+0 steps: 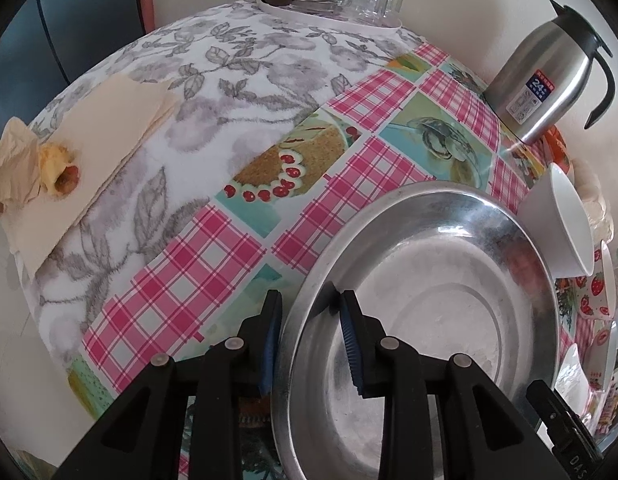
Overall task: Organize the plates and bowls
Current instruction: 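Lift the steel basin off the table with both grippers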
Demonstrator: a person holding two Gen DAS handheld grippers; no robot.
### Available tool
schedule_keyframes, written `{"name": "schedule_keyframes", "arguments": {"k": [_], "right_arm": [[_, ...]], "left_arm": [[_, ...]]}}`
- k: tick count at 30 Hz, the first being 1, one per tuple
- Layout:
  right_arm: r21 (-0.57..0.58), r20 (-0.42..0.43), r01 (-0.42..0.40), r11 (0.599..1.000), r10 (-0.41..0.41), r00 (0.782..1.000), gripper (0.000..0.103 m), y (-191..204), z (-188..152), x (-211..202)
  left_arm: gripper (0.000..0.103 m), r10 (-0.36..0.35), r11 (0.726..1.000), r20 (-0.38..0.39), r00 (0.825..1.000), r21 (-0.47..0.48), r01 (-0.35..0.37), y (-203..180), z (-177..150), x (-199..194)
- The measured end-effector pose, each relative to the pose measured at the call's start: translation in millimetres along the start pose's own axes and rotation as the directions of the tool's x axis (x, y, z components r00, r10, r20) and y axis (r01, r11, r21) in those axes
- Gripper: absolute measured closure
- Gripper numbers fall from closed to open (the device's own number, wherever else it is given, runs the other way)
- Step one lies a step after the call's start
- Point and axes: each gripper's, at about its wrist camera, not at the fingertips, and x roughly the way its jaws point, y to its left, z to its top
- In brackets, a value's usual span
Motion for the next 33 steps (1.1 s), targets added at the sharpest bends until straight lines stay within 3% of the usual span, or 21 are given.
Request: {"name": "schedule_keyframes", "arguments": {"k": [19, 33], "right_arm": [[0.041, 0.058, -0.082, 0.996, 0.08, 0.995, 0.069, -15.8, 2.0, -31.9], [0.017, 0.124, -0.103, 0.994, 0.101, 0.987, 0.069, -24.6, 1.0, -62.2]], "left_arm": [[0.072, -0.033, 0.999, -0.044, 0.998, 0.029, 0.035, -10.7, -3.8, -10.0], [0.072, -0.007, 0.997, -0.025, 1.0, 0.072, 0.008, -31.3, -8.2, -32.5]]}}
